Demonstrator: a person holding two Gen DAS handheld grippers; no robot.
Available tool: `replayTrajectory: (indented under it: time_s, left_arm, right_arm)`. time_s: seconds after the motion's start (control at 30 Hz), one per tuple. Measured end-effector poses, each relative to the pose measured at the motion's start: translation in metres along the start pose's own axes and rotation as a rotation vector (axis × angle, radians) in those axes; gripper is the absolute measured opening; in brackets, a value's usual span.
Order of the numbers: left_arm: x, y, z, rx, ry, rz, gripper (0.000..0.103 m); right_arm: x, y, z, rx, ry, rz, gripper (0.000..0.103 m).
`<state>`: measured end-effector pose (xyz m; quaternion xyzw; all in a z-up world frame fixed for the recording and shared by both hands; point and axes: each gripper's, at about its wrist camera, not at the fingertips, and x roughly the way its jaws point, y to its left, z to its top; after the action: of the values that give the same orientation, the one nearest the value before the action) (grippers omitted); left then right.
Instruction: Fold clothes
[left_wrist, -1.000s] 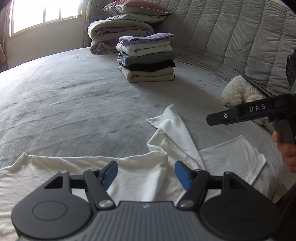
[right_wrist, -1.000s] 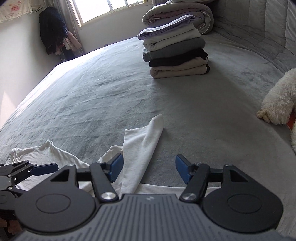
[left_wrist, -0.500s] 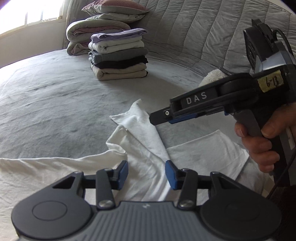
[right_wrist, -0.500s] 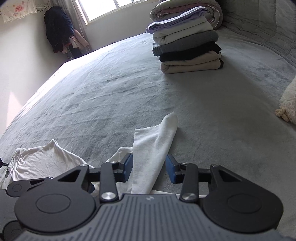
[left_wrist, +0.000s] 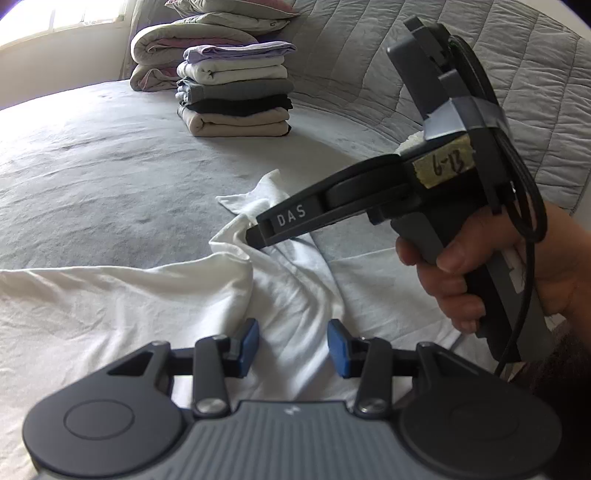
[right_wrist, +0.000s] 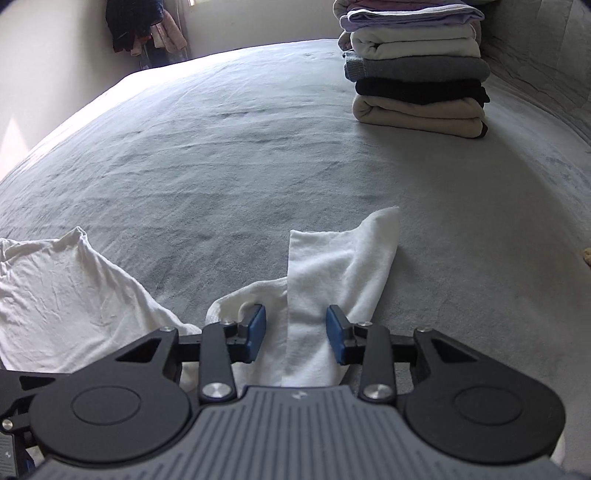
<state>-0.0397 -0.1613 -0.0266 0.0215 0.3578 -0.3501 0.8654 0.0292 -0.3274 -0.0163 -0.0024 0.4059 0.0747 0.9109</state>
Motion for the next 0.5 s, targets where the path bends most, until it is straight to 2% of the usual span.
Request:
replayTrajectory:
  time_s: [0.07,0.17,0.3,0.5]
  left_arm:
    - [0.000,0.000,-0.002,0.000,-0.001,-0.005,0.042]
    - [-0.001,0.001,-0.003,-0.001,-0.002,-0.010,0.042]
    - [-0.002,0.003,-0.004,-0.001,-0.002,-0.014,0.042]
    - [-0.003,0.007,0.001,-0.017,0.004,-0.023,0.042]
  right_arm:
    - [0.000,0.001,-0.002,-0.023,-0.006,-0.048,0.024]
    - [-0.001,-0.006,-0.005,-0.008,-0.016,-0.086,0.012]
    - [-0.004,-0.021,-0.006,0.062,-0.023,-0.083,0.002]
    - [-0.015,-0.048,-0.013,0.197,-0.037,-0.099,0.001]
